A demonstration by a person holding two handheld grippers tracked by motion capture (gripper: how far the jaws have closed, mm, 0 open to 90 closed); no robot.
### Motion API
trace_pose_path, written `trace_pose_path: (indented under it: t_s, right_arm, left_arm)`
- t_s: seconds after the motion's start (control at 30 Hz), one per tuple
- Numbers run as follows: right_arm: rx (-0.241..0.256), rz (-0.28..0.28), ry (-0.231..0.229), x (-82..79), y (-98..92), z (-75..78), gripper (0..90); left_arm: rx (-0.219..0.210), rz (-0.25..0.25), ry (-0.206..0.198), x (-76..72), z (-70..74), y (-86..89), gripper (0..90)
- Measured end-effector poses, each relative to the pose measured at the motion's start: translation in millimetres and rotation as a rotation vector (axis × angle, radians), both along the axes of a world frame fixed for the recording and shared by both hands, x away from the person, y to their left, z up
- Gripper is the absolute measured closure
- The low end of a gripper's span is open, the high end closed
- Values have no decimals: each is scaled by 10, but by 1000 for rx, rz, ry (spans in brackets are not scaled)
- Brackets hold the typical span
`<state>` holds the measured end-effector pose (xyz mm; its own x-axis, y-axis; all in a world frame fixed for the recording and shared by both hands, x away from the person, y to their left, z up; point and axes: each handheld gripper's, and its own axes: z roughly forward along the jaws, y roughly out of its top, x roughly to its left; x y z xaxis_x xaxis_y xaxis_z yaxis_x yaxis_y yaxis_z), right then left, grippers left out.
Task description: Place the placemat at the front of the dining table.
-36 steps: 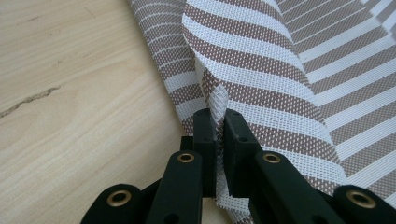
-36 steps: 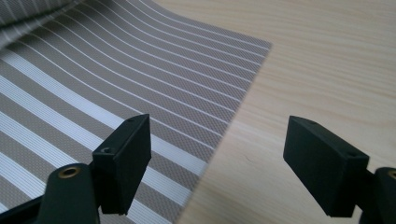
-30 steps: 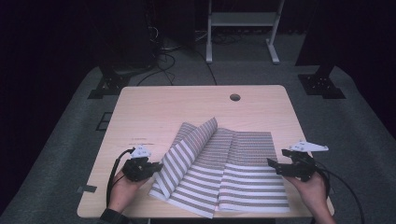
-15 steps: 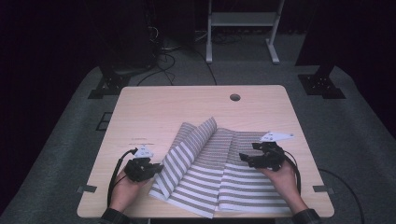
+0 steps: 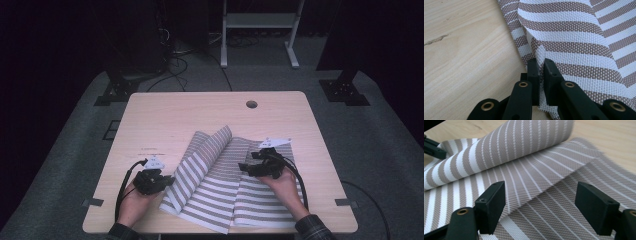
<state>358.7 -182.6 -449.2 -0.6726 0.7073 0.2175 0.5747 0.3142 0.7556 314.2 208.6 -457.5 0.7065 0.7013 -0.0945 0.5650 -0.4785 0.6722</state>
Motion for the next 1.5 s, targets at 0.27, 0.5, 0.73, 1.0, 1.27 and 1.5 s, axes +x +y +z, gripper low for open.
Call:
trace_pose_path:
  t_s: [0.27, 0.5, 0.73, 1.0, 1.27, 1.5]
  right_arm:
    - [-31, 28, 32, 31, 192, -107, 236]
    - [-59, 47, -30, -30, 241, -77, 482]
    - [-65, 72, -65, -50, 262, -41, 763]
    - [-113, 118, -110, -95, 361, -1, 899]
    - [-93, 123, -116, -111, 310, 81, 899]
    - [-68, 114, -150, -150, 208, 259, 899]
  left_arm:
    - [0, -2, 4, 2, -2, 8, 845]
    - [0, 0, 4, 1, -6, 3, 841]
    - [6, 0, 5, 1, -5, 0, 841]
    - [10, -3, 8, -2, -3, 1, 841]
    - [-28, -6, -19, -32, 84, 24, 844]
    - [-89, 6, -104, -133, 267, 54, 847]
